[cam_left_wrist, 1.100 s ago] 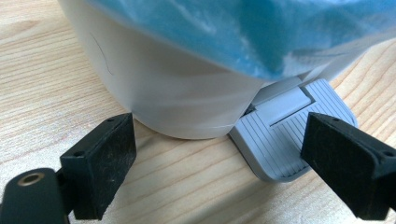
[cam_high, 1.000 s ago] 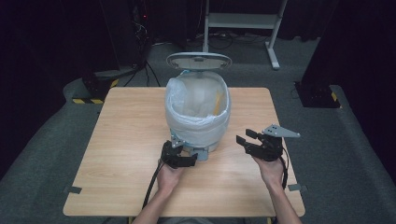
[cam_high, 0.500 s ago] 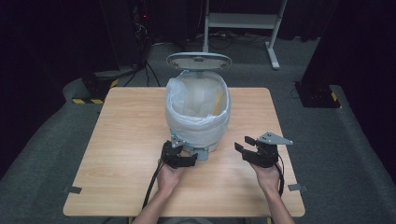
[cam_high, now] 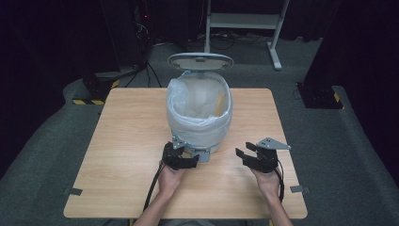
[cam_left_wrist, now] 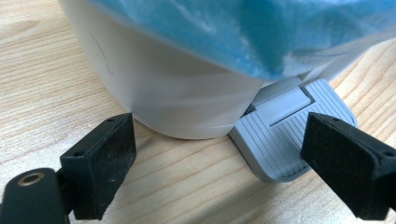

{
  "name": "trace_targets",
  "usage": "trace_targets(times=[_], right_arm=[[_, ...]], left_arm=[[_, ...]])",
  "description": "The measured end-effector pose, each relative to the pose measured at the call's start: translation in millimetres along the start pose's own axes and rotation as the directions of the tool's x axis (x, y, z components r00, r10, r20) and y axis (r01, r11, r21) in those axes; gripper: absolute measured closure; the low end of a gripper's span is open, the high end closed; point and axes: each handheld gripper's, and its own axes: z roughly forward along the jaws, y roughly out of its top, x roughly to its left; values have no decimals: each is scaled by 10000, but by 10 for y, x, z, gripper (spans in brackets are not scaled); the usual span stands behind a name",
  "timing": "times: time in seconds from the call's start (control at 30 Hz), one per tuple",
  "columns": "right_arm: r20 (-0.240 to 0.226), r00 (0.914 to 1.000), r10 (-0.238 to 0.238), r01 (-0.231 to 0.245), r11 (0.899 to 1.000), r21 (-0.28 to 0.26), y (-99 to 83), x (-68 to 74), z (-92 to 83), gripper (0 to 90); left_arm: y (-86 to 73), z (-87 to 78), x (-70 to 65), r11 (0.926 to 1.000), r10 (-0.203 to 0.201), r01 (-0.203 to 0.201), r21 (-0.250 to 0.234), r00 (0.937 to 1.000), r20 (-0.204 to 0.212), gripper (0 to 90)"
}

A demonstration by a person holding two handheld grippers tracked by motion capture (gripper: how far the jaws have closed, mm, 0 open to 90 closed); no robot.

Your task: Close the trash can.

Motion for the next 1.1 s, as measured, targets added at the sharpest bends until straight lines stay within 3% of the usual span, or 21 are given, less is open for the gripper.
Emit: trace_targets(times=[0.57,1.1], right_arm=[[434,9990,126,-161,9965,818,-208,-28,155,429],[1250,9918,-256,25,9834,1812,-352,-66,336,407]], left_arm=[[0,0,-2,10000,0,0,-11,10000,-9,104],[0,0,9,10000,-67,67,16,10000,53,106]])
